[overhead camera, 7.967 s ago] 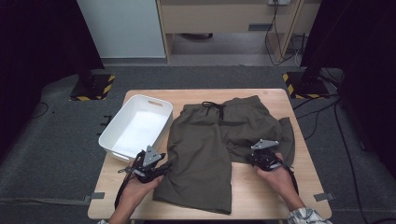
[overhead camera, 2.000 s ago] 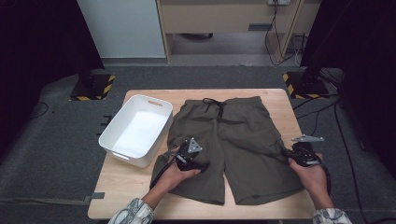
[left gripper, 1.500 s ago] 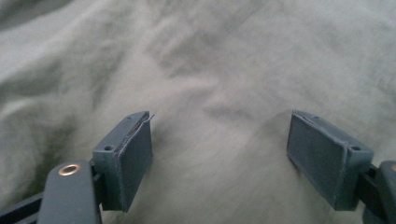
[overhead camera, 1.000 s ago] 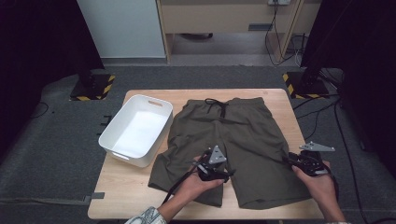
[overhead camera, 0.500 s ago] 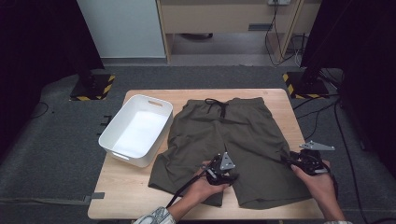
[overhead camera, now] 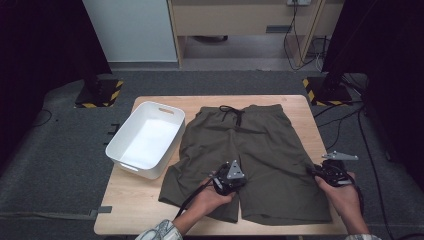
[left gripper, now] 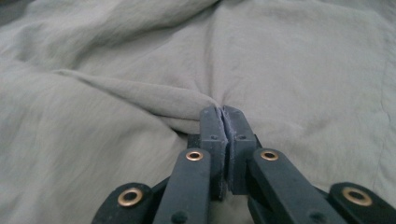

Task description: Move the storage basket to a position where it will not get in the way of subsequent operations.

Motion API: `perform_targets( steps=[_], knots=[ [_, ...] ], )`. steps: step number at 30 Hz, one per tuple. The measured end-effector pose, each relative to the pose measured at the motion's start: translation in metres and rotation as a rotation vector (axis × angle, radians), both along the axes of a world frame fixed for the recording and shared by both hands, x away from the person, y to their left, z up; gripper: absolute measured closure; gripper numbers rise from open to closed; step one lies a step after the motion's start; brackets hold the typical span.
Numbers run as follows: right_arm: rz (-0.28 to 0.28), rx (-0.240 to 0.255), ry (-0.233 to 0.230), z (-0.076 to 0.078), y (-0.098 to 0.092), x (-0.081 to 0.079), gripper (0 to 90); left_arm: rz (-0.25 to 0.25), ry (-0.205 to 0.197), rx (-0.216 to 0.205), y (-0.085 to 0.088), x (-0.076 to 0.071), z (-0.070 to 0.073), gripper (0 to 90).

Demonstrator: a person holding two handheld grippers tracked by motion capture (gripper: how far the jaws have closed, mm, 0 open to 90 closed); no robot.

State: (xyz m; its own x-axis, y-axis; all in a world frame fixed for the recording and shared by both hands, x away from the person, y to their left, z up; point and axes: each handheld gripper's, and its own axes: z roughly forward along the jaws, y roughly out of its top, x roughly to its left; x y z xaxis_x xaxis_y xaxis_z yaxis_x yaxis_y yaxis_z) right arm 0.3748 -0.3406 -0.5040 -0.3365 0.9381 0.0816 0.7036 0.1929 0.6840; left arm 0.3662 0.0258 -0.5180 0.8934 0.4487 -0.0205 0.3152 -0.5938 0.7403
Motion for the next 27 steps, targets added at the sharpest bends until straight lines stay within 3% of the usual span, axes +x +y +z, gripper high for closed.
perform_targets(
  steps=[1,3,7,11,17,18,20,24,27],
  knots=[
    [0.001,-0.013,0.013,-0.001,0.000,-0.001,85.4,-0.002,0.006,0.008,0.002,0.001,-0.002,87.1],
    [-0.006,-0.010,0.024,-0.003,-0.001,-0.001,88.3,-0.003,0.035,0.018,0.005,0.001,-0.007,87.1],
    [-0.034,-0.033,0.033,-0.004,-0.006,0.000,88.8,-0.005,0.039,0.014,0.002,-0.001,-0.009,87.0],
    [-0.041,-0.050,0.053,-0.008,-0.015,0.007,88.8,0.008,0.060,-0.026,-0.002,-0.003,-0.012,86.7],
    [-0.064,-0.066,0.055,-0.005,-0.025,0.020,87.4,0.012,0.044,-0.043,-0.014,-0.007,-0.014,85.5],
    [-0.069,-0.063,0.061,-0.003,-0.026,0.022,85.0,0.012,0.045,-0.037,-0.015,-0.008,-0.013,83.3],
    [-0.077,-0.065,0.025,0.002,-0.025,0.022,68.7,0.023,0.019,-0.028,-0.015,-0.010,-0.010,68.5],
    [-0.051,-0.013,-0.079,0.018,-0.013,0.016,46.0,0.059,-0.044,-0.073,0.001,-0.009,0.005,46.8],
    [0.007,-0.001,-0.125,0.025,0.005,0.013,35.4,0.116,-0.061,-0.101,0.020,-0.002,0.012,39.3]
  ],
)
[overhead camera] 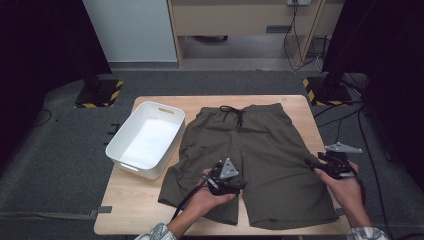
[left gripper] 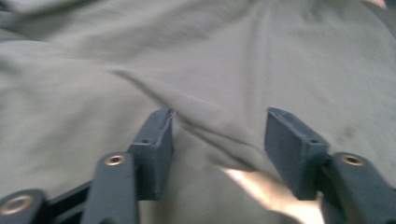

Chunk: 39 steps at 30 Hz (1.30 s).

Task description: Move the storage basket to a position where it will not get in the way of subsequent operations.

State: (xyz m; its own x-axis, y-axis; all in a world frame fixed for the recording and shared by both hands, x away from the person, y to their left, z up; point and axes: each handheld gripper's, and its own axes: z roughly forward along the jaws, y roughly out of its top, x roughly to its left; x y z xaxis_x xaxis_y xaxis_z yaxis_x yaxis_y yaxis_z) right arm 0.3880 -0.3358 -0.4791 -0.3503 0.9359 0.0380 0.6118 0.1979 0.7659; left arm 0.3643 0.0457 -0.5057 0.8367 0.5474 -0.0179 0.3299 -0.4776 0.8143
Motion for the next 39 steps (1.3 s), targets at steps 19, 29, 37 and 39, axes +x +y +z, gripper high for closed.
perform_targets(
  steps=[19,29,37,39],
  knots=[
    [0.299,0.068,0.024,-0.019,0.153,-0.003,41.4,0.152,-0.050,0.018,0.082,0.004,0.024,35.0],
    [0.346,0.051,0.072,-0.028,0.216,0.012,34.5,0.233,-0.075,-0.032,0.115,-0.002,0.045,33.3],
    [0.353,-0.074,0.100,-0.045,0.219,0.012,70.9,0.281,-0.078,-0.057,0.137,-0.001,0.055,32.7],
    [0.360,-0.066,0.110,-0.044,0.213,0.013,78.2,0.288,-0.081,-0.061,0.140,-0.001,0.057,32.6]
  ],
)
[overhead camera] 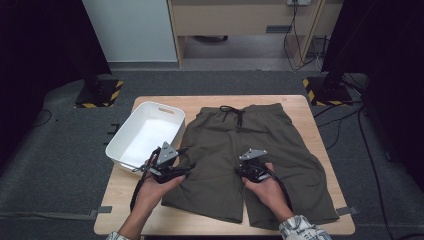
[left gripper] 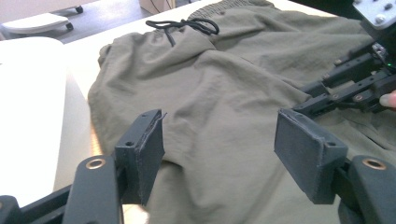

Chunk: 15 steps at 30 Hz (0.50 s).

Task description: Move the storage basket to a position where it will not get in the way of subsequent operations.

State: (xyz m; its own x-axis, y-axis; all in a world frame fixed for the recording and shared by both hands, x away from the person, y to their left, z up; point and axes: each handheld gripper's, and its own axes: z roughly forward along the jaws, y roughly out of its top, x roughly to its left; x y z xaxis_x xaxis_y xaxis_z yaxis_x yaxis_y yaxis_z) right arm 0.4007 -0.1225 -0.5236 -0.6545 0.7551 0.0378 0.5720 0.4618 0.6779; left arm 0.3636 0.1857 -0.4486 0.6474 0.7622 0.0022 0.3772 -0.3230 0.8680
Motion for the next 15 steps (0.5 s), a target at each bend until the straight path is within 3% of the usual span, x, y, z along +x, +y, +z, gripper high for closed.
perform_targets(
  steps=[9,15],
  knots=[
    [0.011,0.005,0.030,0.001,-0.023,-0.001,81.2,0.012,0.004,-0.002,0.006,0.002,0.003,32.2],
    [0.027,-0.002,0.035,0.002,-0.035,-0.004,81.4,0.003,0.012,0.028,0.004,0.000,0.001,31.7]
  ],
)
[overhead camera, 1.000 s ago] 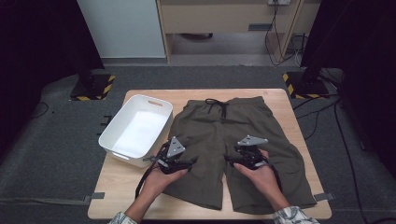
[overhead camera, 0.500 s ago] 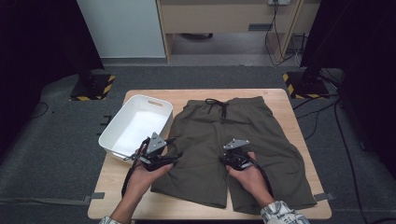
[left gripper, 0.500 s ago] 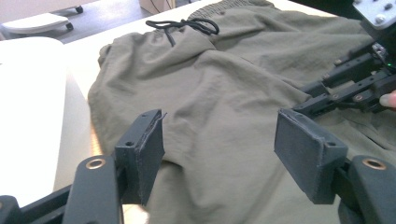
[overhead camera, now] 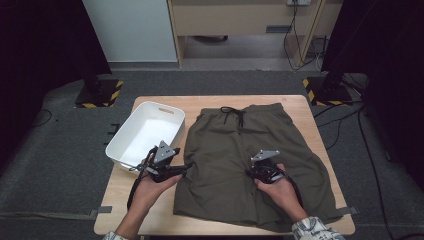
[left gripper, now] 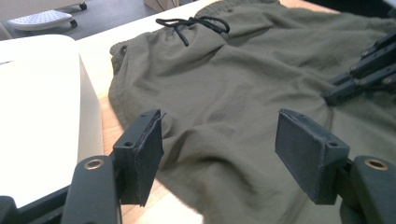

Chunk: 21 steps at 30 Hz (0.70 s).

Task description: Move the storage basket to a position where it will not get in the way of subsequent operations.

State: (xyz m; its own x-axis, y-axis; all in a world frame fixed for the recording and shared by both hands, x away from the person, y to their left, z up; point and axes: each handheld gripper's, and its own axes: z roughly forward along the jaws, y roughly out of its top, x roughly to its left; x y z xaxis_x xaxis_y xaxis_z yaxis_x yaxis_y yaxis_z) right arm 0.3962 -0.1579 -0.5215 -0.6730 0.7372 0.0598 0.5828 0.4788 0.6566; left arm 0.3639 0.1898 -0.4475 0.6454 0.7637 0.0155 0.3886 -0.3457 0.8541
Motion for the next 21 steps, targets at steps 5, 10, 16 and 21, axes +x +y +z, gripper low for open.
perform_targets(
  steps=[5,10,16,21],
  knots=[
    [0.020,0.017,-0.003,-0.001,-0.010,-0.003,79.3,-0.003,0.002,0.000,-0.001,0.000,0.002,31.2],
    [0.023,0.083,-0.047,0.011,-0.005,-0.002,49.6,-0.012,-0.003,-0.008,-0.003,0.008,0.009,28.9],
    [0.039,0.120,-0.116,0.033,0.012,0.003,28.5,-0.037,0.001,0.006,-0.006,0.026,0.019,25.1],
    [0.034,0.119,-0.117,0.038,0.035,0.010,18.4,-0.028,0.036,0.029,-0.006,0.046,0.020,18.6]
  ],
)
